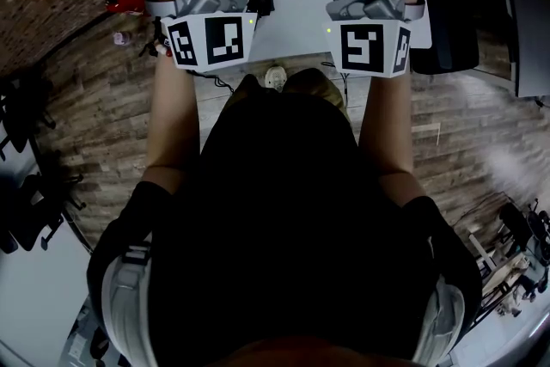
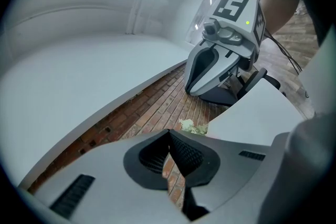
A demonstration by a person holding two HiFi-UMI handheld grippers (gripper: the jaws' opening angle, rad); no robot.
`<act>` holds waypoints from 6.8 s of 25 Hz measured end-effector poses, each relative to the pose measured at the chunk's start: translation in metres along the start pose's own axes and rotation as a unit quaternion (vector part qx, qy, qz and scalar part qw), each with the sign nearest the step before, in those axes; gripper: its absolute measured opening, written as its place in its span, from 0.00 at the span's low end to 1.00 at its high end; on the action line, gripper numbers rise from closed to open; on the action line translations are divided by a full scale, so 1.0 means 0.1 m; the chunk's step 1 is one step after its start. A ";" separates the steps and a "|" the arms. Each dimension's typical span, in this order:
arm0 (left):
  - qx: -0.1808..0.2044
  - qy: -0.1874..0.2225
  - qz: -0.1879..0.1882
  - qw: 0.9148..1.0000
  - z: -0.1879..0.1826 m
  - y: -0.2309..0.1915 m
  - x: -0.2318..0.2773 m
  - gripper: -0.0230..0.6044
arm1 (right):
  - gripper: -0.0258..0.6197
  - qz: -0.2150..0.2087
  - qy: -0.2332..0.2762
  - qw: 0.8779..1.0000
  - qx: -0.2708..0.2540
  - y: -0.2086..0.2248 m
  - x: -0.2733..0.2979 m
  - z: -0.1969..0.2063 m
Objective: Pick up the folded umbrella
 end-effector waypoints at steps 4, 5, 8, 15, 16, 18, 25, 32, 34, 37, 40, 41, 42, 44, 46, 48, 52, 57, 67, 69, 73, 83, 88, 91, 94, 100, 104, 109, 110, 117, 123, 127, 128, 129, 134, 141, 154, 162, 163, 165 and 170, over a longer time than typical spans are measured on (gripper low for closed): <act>0.002 -0.007 0.001 1.000 -0.01 0.01 0.02 0.06 | 0.09 -0.003 0.009 1.000 0.005 0.01 0.02 0.03; 0.003 -0.010 0.001 1.000 -0.01 0.02 0.02 0.06 | 0.09 -0.005 0.011 1.000 0.006 0.01 0.03 0.05; 0.004 -0.022 -0.002 1.000 -0.01 0.04 0.06 0.06 | 0.09 -0.015 0.020 1.000 0.010 0.03 0.07 0.10; -0.008 -0.053 -0.005 0.999 -0.06 0.10 0.25 0.06 | 0.09 -0.042 0.044 0.998 0.021 0.21 0.22 0.29; -0.008 -0.060 -0.005 0.998 -0.06 0.11 0.27 0.06 | 0.09 -0.045 0.048 0.998 0.023 0.24 0.24 0.31; -0.008 -0.074 -0.008 0.997 -0.05 0.13 0.32 0.06 | 0.09 -0.053 0.056 0.997 0.025 0.27 0.29 0.36; -0.017 -0.120 -0.013 0.993 -0.02 0.21 0.39 0.06 | 0.09 -0.086 0.078 0.993 0.031 0.31 0.41 0.48; -0.064 -0.172 0.001 0.983 0.12 0.43 0.44 0.06 | 0.09 -0.107 0.081 0.990 0.037 0.28 0.45 0.59; -0.091 -0.185 0.004 0.978 0.16 0.48 0.45 0.06 | 0.09 -0.114 0.079 0.989 0.040 0.25 0.45 0.63; -0.110 -0.199 0.013 0.974 0.24 0.58 0.47 0.06 | 0.09 -0.120 0.078 0.989 0.041 0.21 0.45 0.69; -0.123 -0.238 0.016 0.963 0.33 0.66 0.47 0.06 | 0.09 -0.120 0.078 0.989 0.042 0.18 0.46 0.71; -0.128 -0.256 0.018 0.958 0.37 0.68 0.46 0.06 | 0.09 -0.122 0.079 0.989 0.043 0.17 0.46 0.72; -0.133 -0.271 0.021 0.953 0.41 0.72 0.46 0.06 | 0.09 -0.124 0.079 0.988 0.043 0.16 0.45 0.72; -0.144 -0.290 0.028 0.946 0.47 0.78 0.47 0.06 | 0.09 -0.128 0.078 0.988 0.045 0.14 0.45 0.74; -0.149 -0.298 0.031 0.943 0.50 0.82 0.49 0.06 | 0.09 -0.130 0.077 0.987 0.047 0.15 0.46 0.77; -0.152 -0.300 0.037 0.941 0.51 0.86 0.51 0.06 | 0.09 -0.133 0.075 0.987 0.049 0.15 0.47 0.80; -0.162 -0.310 0.059 0.935 0.57 0.93 0.56 0.15 | 0.09 -0.139 0.070 0.987 0.049 0.12 0.50 0.86; -0.192 -0.316 0.085 0.925 0.65 1.04 0.59 0.24 | 0.09 -0.143 0.071 0.986 0.049 0.12 0.53 0.90; -0.255 -0.348 0.132 0.893 0.84 1.23 0.65 0.39 | 0.09 -0.156 0.073 0.984 0.050 0.10 0.59 0.97; -0.260 -0.356 0.141 0.887 0.87 1.26 0.65 0.41 | 0.09 -0.158 0.073 0.983 0.051 0.09 0.61 0.97; -0.276 -0.368 0.153 0.875 0.96 1.35 0.65 0.41 | 0.09 -0.162 0.070 0.983 0.052 0.05 0.65 1.01; -0.326 -0.405 0.210 0.828 1.21 1.68 0.62 0.48 | 0.09 -0.164 0.058 0.983 0.054 0.04 0.69 1.12; -0.337 -0.419 0.223 0.813 1.28 1.79 0.61 0.50 | 0.09 -0.166 0.059 0.983 0.055 0.04 0.71 1.14; -0.337 -0.437 0.229 0.802 1.35 1.86 0.59 0.51 | 0.09 -0.168 0.056 0.983 0.056 0.02 0.73 1.16; -0.351 -0.449 0.242 0.785 1.41 1.94 0.56 0.52 | 0.09 -0.170 0.055 0.982 0.056 0.01 0.75 1.16; -0.362 -0.466 0.249 0.768 1.50 2.06 0.53 0.53 | 0.09 -0.174 0.051 0.982 0.058 -0.01 0.77 1.20; -0.366 -0.475 0.263 0.756 1.55 2.16 0.53 0.53 | 0.09 -0.176 0.047 0.982 0.058 -0.02 0.79 1.23; -0.372 -0.498 0.285 0.730 1.64 2.31 0.51 0.56 | 0.09 -0.182 0.043 0.981 0.057 -0.04 0.81 1.27; -0.372 -0.500 0.285 0.728 1.66 2.33 0.50 0.56 | 0.09 -0.184 0.042 0.980 0.056 -0.05 0.81 1.28; -0.379 -0.511 0.290 0.715 1.74 2.41 0.51 0.57 | 0.09 -0.188 0.033 0.980 0.050 -0.06 0.81 1.33; -0.391 -0.525 0.296 0.695 1.78 2.53 0.51 0.57 | 0.08 -0.192 0.032 0.980 0.043 -0.07 0.82 1.35; -0.395 -0.535 0.296 0.686 1.81 2.57 0.52 0.57 | 0.09 -0.196 0.032 0.979 0.042 -0.07 0.82 1.35; -0.396 -0.539 0.296 0.682 1.82 2.58 0.51 0.57 | 0.09 -0.197 0.033 0.979 0.041 -0.08 0.82 1.35; -0.398 -0.542 0.296 0.678 1.83 2.59 0.51 0.57 | 0.09 -0.199 0.033 0.979 0.041 -0.08 0.82 1.36; -0.389 -0.527 0.287 0.699 1.86 2.48 0.60 0.58 | 0.09 -0.200 0.036 0.978 0.042 -0.09 0.83 1.36; -0.393 -0.527 0.286 0.697 1.88 2.51 0.60 0.59 | 0.08 -0.201 0.043 0.978 0.044 -0.11 0.85 1.34; -0.383 -0.541 0.292 0.689 1.92 2.41 0.63 0.34 | 0.09 -0.193 0.040 0.979 0.047 -0.10 0.81 1.34; -0.402 -0.524 0.268 0.701 1.90 2.39 0.55 0.33 | 0.08 -0.184 0.033 0.982 0.038 -0.05 0.76 1.29; -0.402 -0.520 0.264 0.706 1.89 2.38 0.54 0.32 | 0.09 -0.182 0.033 0.982 0.036 -0.04 0.76 1.27; -0.402 -0.509 0.256 0.717 1.86 2.34 0.53 0.32 | 0.09 -0.179 0.033 0.983 0.030 -0.02 0.76 1.23; -0.413 -0.493 0.243 0.727 1.84 2.34 0.42 0.32 | 0.09 -0.178 0.033 0.983 0.017 -0.06 0.69 1.10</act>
Point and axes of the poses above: the fingertips, and each gripper's own axes: x forward along the fingers, y to its right, z out of its underside, the point moved 9 cm from there along -x, backward along the fingers, and after that the axes turned 1 degree about -y, right-handed, at the moved point
